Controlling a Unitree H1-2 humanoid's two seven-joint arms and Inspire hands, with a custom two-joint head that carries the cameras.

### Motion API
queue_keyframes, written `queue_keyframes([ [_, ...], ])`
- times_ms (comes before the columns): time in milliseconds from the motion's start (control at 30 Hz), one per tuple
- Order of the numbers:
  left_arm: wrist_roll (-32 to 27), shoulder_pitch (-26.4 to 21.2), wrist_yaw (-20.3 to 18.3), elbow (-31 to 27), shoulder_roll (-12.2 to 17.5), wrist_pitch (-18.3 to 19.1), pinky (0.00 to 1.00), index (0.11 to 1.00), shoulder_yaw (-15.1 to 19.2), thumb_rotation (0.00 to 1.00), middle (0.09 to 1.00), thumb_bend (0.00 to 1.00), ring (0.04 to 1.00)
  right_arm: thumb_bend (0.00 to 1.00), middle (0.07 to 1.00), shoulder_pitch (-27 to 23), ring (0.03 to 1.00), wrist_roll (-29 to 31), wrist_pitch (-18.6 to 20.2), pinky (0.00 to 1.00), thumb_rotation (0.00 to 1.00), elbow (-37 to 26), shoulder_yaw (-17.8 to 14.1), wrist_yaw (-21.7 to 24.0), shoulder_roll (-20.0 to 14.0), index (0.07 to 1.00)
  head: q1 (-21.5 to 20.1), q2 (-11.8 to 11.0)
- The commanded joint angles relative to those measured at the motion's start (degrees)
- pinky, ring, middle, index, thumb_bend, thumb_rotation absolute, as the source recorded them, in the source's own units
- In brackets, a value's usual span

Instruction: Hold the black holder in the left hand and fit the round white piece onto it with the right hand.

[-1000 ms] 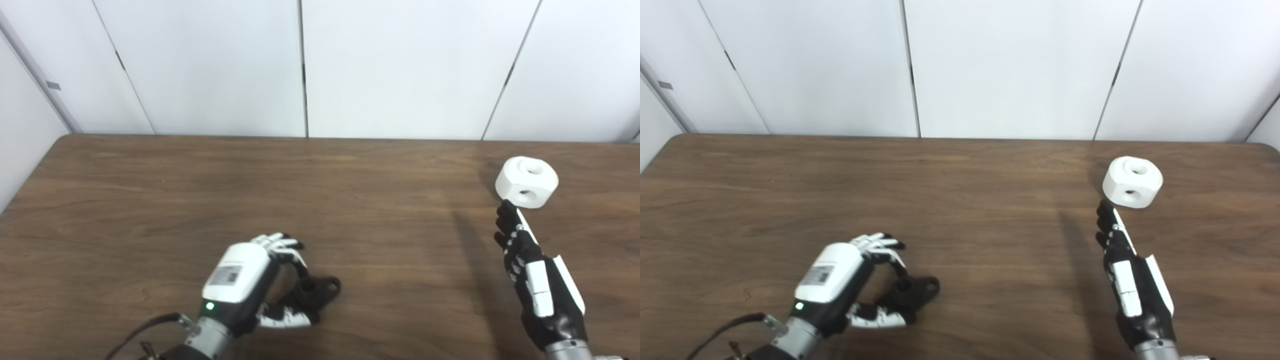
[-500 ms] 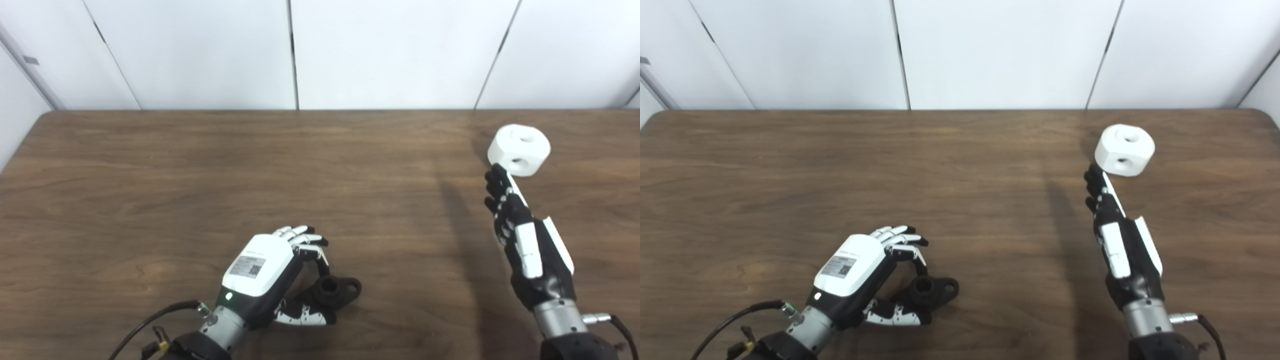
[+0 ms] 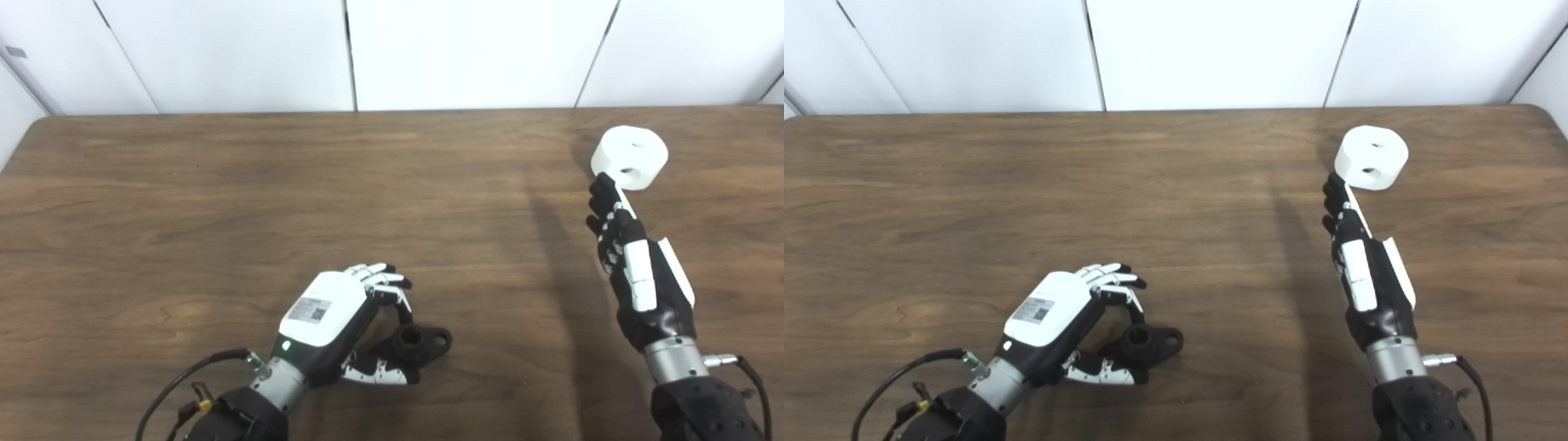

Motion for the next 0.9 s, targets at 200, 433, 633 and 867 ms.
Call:
queue_keyframes([
  [200,0.0,-0.8,2.4,-1.1,-0.8,-4.6,0.89,0.490,0.3,0.06,0.806,0.51,0.887,0.64,0.974,9.4,1.000,-0.6,0.3,1.00,1.00,-4.3,1.9,-1.3,0.6,0.971,-0.3,0.3],
  [433,1.2,-0.5,3.9,0.8,-0.7,-5.8,0.90,0.488,0.8,0.06,0.805,0.51,0.890,0.64,0.969,9.4,1.000,-0.7,0.3,1.00,1.00,-4.4,2.3,-1.9,0.4,0.968,-0.2,0.4],
  [633,4.6,-0.3,6.0,3.6,0.1,-8.3,0.91,0.487,0.2,0.06,0.794,0.52,0.884,0.62,0.971,9.2,1.000,-0.2,0.5,1.00,1.00,-4.4,2.3,-1.8,0.4,0.966,-0.1,0.4],
  [867,5.8,0.4,8.1,6.7,0.1,-9.8,0.91,0.487,0.2,0.05,0.788,0.52,0.874,0.62,0.970,9.2,0.997,-0.5,0.5,1.00,1.00,-4.4,2.4,-1.9,0.4,0.966,0.0,0.5],
])
